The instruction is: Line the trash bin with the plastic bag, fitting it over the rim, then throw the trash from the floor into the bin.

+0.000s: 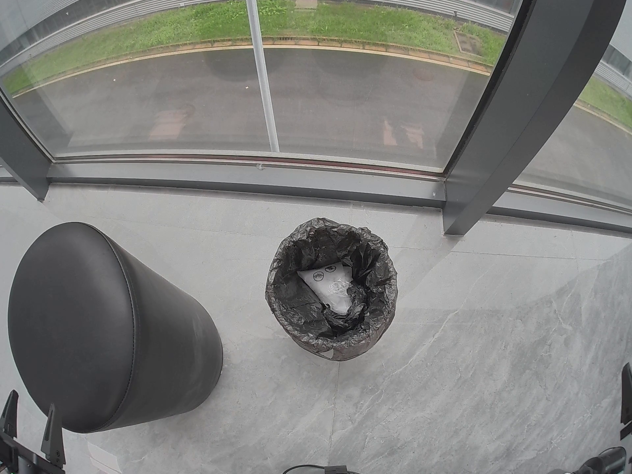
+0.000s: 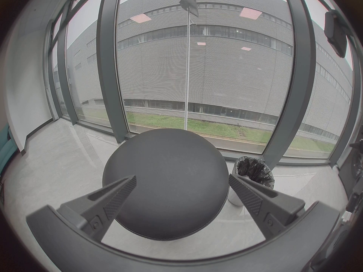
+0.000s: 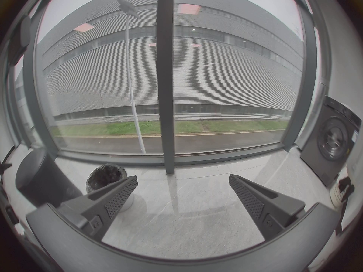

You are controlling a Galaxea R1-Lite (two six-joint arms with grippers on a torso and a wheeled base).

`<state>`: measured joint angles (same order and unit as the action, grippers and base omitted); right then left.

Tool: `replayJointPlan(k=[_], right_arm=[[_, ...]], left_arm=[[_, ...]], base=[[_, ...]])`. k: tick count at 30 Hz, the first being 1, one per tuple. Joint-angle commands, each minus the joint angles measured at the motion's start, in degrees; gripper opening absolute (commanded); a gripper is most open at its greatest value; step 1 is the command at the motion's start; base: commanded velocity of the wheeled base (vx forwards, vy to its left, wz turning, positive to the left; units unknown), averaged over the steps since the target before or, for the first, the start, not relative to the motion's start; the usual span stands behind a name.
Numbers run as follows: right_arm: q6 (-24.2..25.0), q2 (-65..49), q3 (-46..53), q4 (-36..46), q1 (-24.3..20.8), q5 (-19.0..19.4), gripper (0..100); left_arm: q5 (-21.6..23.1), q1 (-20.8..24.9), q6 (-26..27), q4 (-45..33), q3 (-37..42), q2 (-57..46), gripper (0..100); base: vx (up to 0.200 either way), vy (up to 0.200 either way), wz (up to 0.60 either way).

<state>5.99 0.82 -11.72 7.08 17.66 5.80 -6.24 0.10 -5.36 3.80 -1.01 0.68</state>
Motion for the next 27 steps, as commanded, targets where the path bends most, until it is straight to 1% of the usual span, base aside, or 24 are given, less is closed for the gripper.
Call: replayJointPlan(k=[1,2,3,4,5,7,9,10,11,12,13,16,18,19,20,22,24,27], right_arm=[[-3.44,-0.82,1.34,-0.05,0.09,4.22,100],[-3.79,-0.82,1.61,-0.05,0.09,5.71,100],[-3.79,-0.82,1.61,-0.05,0.09,5.71,100],[-3.70,-0.82,2.05,0.04,0.09,9.67,100],[-3.52,-0.82,2.14,0.12,0.09,11.95,100],[-2.73,-0.82,1.61,0.30,0.00,15.20,100],[0.78,3.31,0.29,-0.05,-0.70,15.99,100],[1.13,3.75,0.20,-0.05,-0.79,15.99,100],[6.23,8.32,-1.73,-0.23,-1.58,15.82,100],[6.23,8.32,-1.73,-0.23,-1.58,15.82,100],[9.13,10.96,-2.17,-1.55,-2.81,15.73,100],[7.90,10.78,-1.91,-2.34,-5.97,15.82,100],[5.79,10.70,-1.91,-2.16,-10.46,15.91,100],[5.62,10.70,-1.91,-2.16,-10.81,15.91,100],[3.42,10.87,-1.82,-1.55,-15.47,15.91,100],[1.40,10.61,-1.73,0.92,-18.89,15.82,100],[-0.36,9.11,-1.56,4.26,-19.25,15.73,100],[-1.06,1.12,1.17,5.75,-17.75,14.50,100]], left_arm=[[0.27,0.08,1.32,-0.20,1.01,-0.68,100],[0.88,0.08,1.76,-0.29,1.01,-0.68,100],[0.88,0.08,1.76,-0.29,1.01,-0.68,100],[2.55,0.08,3.25,-0.82,1.01,-0.68,100],[3.78,0.08,4.40,-2.66,1.01,-0.68,100],[4.40,0.08,4.66,-4.86,0.84,-0.68,100],[4.40,0.08,4.84,-4.24,1.01,-0.68,100],[4.40,0.08,4.84,-4.16,1.01,-0.68,100],[4.48,0.08,4.92,-3.63,1.01,-0.68,100],[4.48,0.08,4.92,-3.63,1.01,-0.68,100],[4.48,0.08,4.92,-3.63,1.01,-0.68,100],[4.48,0.08,4.92,-3.63,1.01,-0.68,100],[4.57,0.08,4.84,-3.63,1.01,-0.68,100],[4.57,0.08,4.84,-3.63,1.01,-0.68,100],[4.48,0.08,4.75,-3.54,1.01,-0.68,100],[4.57,0.08,4.84,-3.54,1.01,-0.68,100],[4.57,0.08,4.92,-3.63,1.01,-0.68,100],[4.57,0.08,4.84,-3.63,1.01,-0.68,100]], base=[[0.000,0.000,0.00],[0.000,0.000,0.00],[0.000,0.000,0.00],[0.000,0.000,0.00],[0.000,0.000,0.00],[0.000,0.000,0.00],[0.000,0.000,0.00],[0.000,0.000,0.00],[0.000,0.000,0.00],[0.000,0.000,0.00],[0.000,0.000,0.00],[0.000,0.000,0.00],[0.000,0.000,0.00],[0.000,0.000,0.00],[0.000,0.000,0.00],[0.000,0.000,0.00],[0.000,0.000,0.00],[0.000,0.000,0.00]])
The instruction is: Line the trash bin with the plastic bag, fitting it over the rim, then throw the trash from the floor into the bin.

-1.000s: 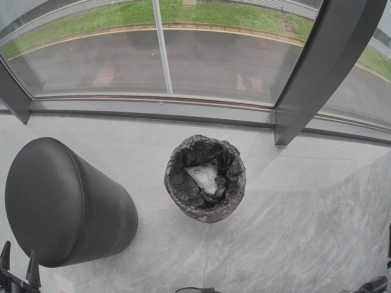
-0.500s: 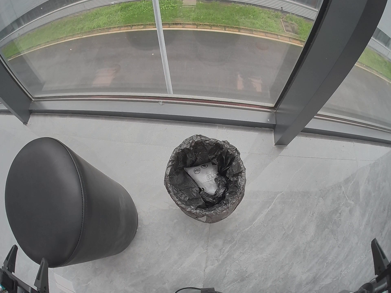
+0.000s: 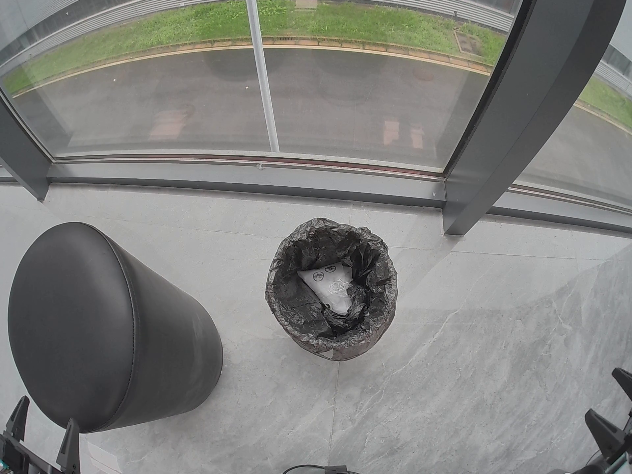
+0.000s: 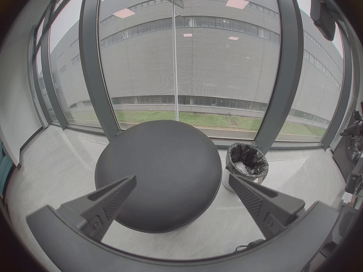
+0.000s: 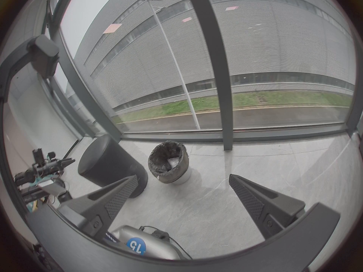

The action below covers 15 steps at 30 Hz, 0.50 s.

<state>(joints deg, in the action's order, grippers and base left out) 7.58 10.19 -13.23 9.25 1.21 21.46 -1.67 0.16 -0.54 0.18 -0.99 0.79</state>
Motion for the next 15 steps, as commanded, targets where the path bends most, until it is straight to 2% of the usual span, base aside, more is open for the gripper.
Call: replayJointPlan(k=[1,2,4,6,8,10,13,14,15], right_arm=[[-3.10,-10.19,4.09,3.32,-1.12,-2.21,100],[-3.10,-10.19,4.09,3.32,-1.12,-2.21,100],[-5.74,-10.10,8.57,-1.17,-1.29,-14.69,100],[-5.30,-10.19,10.06,-5.30,-1.29,-15.22,100],[-5.74,-10.19,11.56,-8.73,-1.29,-13.11,100],[-6.97,-10.19,11.82,-9.34,-1.29,-12.93,100],[-9.60,-10.19,12.88,-10.22,-1.21,-16.89,100],[-10.04,-10.19,13.14,-9.69,-1.29,-21.19,100],[-9.87,-10.19,13.05,-9.34,-1.29,-21.10,100]], left_arm=[[0.00,0.02,0.01,-0.01,0.99,-0.79,100],[0.00,0.02,0.01,-0.01,0.99,-0.79,100],[0.18,0.02,0.18,-0.01,0.99,-0.79,100],[0.18,0.02,0.10,-0.01,0.99,-0.79,100],[0.26,0.02,0.18,-0.01,0.99,-0.79,100],[0.18,0.02,0.10,-0.01,0.99,-0.79,100],[0.18,-0.07,0.01,0.08,0.99,-0.79,100],[0.18,0.02,0.01,0.08,0.99,-0.79,100],[0.26,0.02,0.10,-0.01,0.99,-0.79,100]], base=[[0.000,0.000,0.00],[0.000,0.000,0.00],[0.000,0.000,0.00],[0.000,0.000,0.00],[0.000,0.000,0.00],[0.000,0.000,0.00],[0.000,0.000,0.00],[0.000,0.000,0.00],[0.000,0.000,0.00]])
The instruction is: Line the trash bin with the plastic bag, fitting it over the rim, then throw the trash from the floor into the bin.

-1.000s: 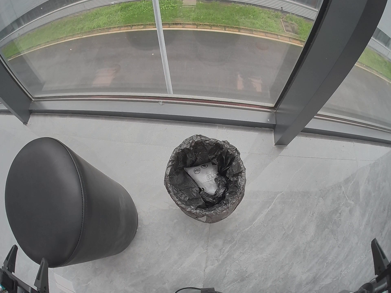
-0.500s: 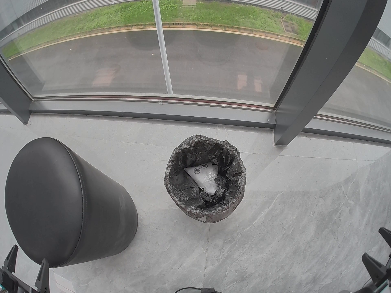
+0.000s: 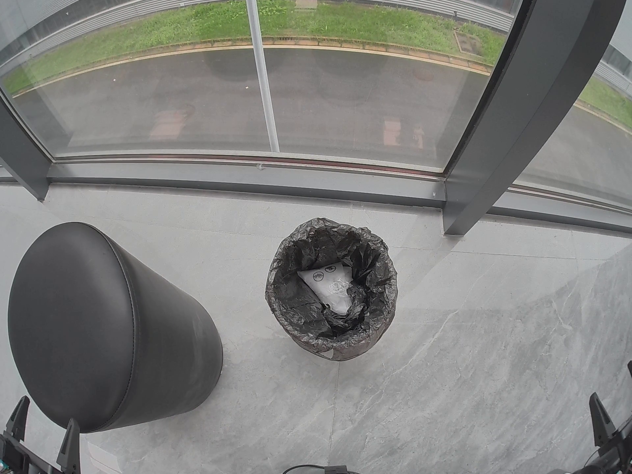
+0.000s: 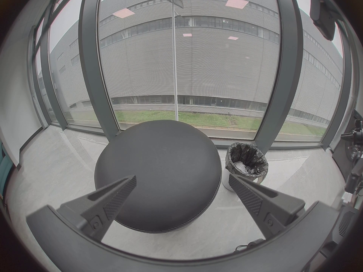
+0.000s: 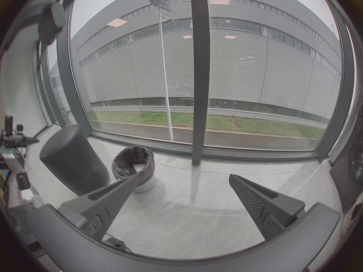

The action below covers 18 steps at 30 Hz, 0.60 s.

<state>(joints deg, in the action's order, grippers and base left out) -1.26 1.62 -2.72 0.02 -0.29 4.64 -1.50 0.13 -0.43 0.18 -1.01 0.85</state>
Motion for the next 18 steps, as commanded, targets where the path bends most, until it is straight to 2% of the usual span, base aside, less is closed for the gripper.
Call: replayJointPlan(k=[1,2,6,10,18], right_arm=[[-1.03,-1.62,2.54,-0.11,0.20,-4.12,100],[-0.85,-1.62,2.54,0.15,0.20,-2.36,100],[-0.77,-1.53,2.63,0.15,0.20,-2.27,100],[1.70,-1.62,2.63,0.06,0.20,-2.45,100],[1.70,-1.62,2.63,0.06,0.20,-2.45,100]], left_arm=[[0.09,0.04,-0.01,-0.01,1.01,-0.85,100],[0.09,0.04,-0.01,-0.01,1.01,-0.85,100],[-0.08,0.04,-0.28,0.08,1.01,-0.85,100],[-0.35,-0.05,-0.72,0.17,1.01,-0.85,100],[-0.35,-0.05,-1.33,0.17,1.01,-0.85,100]], base=[[0.000,0.000,0.00],[0.000,0.000,0.00],[0.000,0.000,0.00],[0.000,0.000,0.00],[0.000,0.000,0.00]])
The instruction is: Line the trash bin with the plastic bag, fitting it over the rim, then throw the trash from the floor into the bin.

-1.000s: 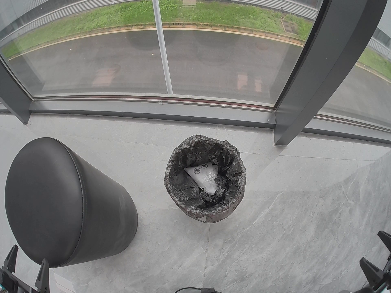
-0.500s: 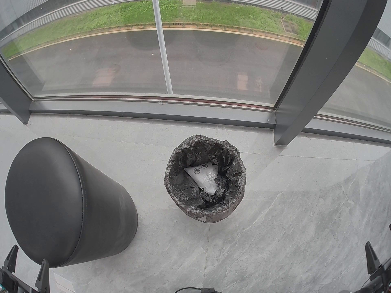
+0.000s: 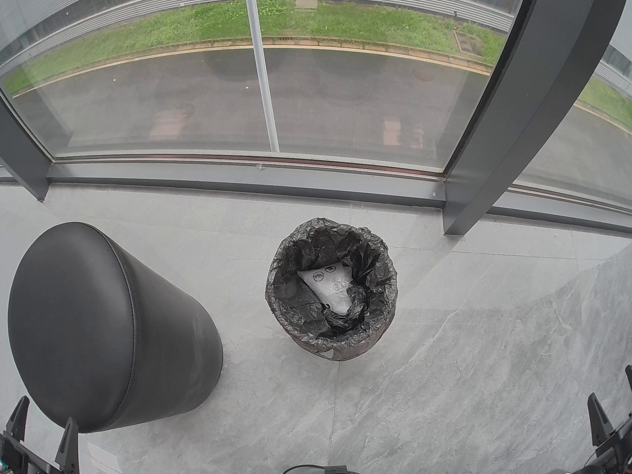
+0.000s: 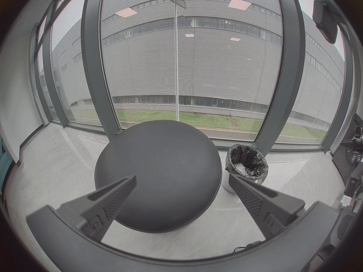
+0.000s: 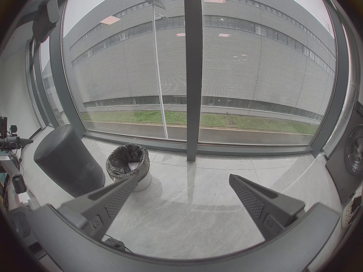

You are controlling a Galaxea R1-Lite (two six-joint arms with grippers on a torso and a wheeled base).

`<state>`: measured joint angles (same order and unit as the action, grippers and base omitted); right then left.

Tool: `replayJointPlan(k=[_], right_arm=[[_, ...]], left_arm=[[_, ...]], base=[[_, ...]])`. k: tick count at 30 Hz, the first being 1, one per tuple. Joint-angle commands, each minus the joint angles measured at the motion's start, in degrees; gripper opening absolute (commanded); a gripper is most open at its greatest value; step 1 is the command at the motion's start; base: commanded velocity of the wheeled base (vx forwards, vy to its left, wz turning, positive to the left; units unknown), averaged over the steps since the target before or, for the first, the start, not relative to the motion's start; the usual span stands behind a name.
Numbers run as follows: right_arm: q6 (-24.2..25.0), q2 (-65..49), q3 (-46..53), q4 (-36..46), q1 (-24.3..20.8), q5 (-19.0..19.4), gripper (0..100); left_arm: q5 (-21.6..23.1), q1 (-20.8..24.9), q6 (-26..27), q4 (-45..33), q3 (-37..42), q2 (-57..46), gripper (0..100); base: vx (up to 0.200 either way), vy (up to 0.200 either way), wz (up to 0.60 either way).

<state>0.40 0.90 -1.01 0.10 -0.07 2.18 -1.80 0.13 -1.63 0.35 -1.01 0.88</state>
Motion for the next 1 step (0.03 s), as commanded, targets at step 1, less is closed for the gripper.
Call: replayJointPlan(k=[1], right_arm=[[0.04,-0.90,0.92,-0.01,-0.01,0.02,100]], left_arm=[[-0.04,0.04,-0.12,0.00,1.01,-0.88,100]], base=[[0.000,0.000,0.00]])
